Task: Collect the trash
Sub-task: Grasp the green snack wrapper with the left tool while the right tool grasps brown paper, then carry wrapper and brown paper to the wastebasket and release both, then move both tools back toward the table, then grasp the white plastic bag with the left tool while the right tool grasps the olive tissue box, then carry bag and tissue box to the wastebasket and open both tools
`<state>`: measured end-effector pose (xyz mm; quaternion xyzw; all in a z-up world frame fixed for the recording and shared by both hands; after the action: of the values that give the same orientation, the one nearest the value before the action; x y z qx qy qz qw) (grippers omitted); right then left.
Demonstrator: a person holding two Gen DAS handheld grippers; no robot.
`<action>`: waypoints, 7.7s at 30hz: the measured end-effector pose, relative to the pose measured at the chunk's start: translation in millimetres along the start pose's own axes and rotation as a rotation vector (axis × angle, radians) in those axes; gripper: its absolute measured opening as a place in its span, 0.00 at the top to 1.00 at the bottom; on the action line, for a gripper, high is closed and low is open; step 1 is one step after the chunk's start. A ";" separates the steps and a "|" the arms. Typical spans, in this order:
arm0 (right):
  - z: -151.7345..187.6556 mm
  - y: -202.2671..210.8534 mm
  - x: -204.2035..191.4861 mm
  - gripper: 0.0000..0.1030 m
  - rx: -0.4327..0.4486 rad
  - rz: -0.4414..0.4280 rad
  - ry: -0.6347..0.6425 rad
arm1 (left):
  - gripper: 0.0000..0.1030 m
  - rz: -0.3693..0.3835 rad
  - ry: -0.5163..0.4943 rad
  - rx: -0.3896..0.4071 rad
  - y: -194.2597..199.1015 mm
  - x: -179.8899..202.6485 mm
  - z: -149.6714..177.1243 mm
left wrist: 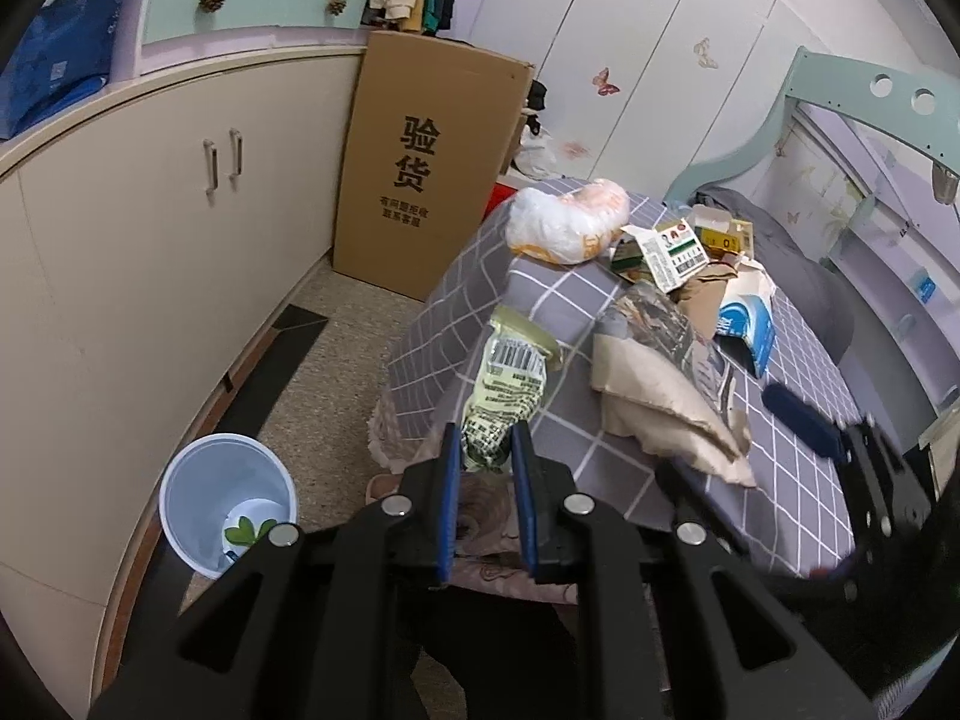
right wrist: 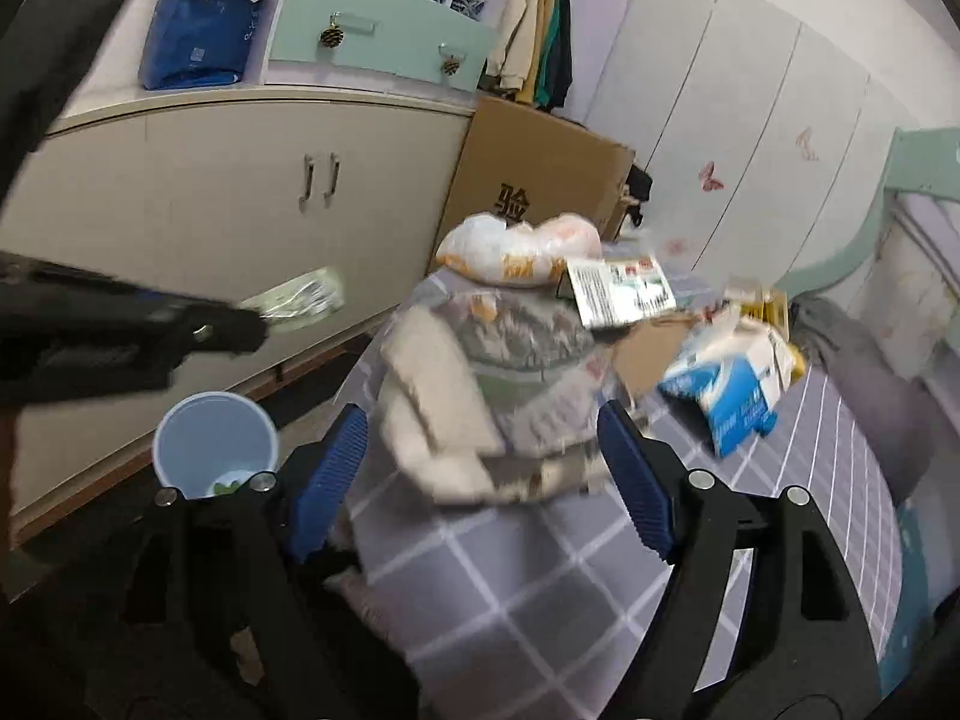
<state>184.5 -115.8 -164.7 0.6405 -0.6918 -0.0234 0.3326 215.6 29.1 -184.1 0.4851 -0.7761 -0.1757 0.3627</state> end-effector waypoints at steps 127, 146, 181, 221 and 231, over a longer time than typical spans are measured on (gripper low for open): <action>-67.9 -105.9 157.9 0.16 -0.144 -0.154 -0.580 | 0.22 -0.055 -0.254 -0.073 -133.8 61.6 -117.6; -85.2 -183.3 120.2 0.14 -0.500 -0.184 -0.448 | 0.73 -0.074 -0.133 0.048 -109.5 21.3 -144.4; -162.7 -88.8 -28.0 0.55 -0.260 -0.417 -0.234 | 0.73 -0.202 0.072 0.094 18.7 -116.4 -93.3; -96.2 -128.3 -227.6 0.54 -0.413 -0.622 -0.200 | 0.23 -0.394 0.395 -0.058 15.0 -281.8 6.8; -100.2 -124.6 -230.8 0.54 -0.402 -0.630 -0.198 | 0.23 -0.397 0.403 -0.029 23.8 -281.4 0.3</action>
<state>332.4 109.5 -243.2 0.7383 -0.4715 -0.3215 0.3596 275.5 287.9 -279.9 0.6473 -0.5756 -0.1546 0.4752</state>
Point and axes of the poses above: each gripper's, at about its wrist camera, not at the fingertips, and y roughly against the way its jaws point, x to its right, z to its underside, the point moved 3 cm from there along -y, roughly the way its jaws point, and after that the axes turned 10 degrees about z, right-handed, at the moved point
